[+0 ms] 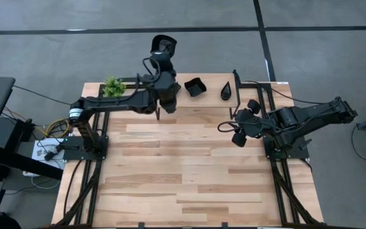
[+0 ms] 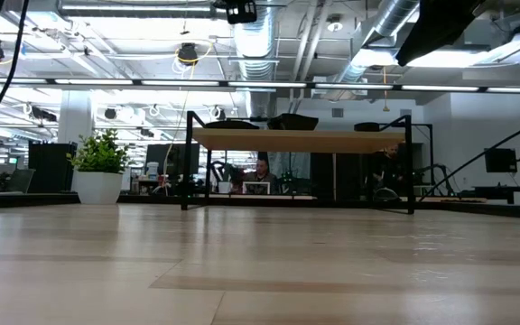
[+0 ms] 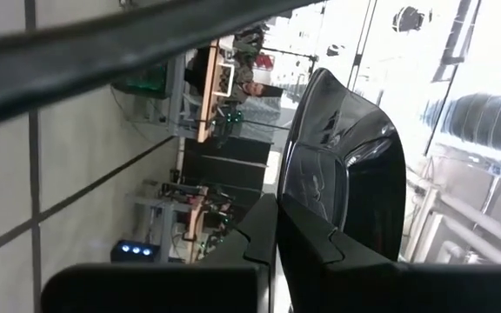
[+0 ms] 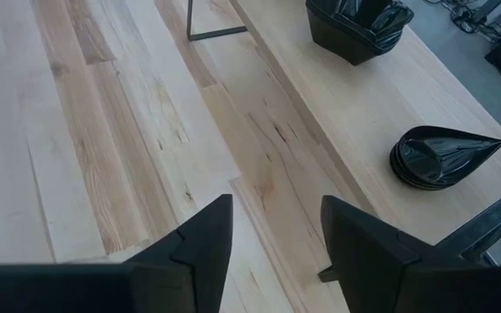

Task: Pick & Place Mini shaped plates
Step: Stack the black plate on top of the black plate on the shelf

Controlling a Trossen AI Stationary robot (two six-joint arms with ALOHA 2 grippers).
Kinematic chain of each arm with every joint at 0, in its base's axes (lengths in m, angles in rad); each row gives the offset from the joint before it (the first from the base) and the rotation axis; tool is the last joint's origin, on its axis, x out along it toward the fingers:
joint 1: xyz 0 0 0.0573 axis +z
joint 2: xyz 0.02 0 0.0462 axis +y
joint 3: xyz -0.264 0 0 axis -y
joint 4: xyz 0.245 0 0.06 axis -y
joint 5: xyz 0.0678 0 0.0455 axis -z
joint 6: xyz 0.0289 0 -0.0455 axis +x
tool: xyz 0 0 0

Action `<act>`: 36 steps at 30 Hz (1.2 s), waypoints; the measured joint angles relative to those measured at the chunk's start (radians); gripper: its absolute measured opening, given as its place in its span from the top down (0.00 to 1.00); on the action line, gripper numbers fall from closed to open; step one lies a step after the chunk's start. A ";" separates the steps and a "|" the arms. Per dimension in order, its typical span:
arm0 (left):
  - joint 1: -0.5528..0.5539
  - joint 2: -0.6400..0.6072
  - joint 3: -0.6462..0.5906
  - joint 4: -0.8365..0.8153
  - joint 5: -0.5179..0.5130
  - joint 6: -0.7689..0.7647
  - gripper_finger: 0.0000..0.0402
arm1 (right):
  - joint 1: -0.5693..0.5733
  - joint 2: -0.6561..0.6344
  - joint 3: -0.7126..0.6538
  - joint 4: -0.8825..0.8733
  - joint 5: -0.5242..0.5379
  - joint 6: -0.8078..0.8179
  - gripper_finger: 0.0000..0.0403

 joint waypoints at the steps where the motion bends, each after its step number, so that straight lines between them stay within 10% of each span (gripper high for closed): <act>1: -0.006 -0.003 0.000 0.001 0.000 -0.002 0.97 | 0.000 0.000 0.000 0.000 0.000 0.000 0.58; 36: 0.025 -0.024 0.118 0.151 0.015 0.204 0.97 | 0.000 0.000 0.000 0.000 0.000 0.000 0.57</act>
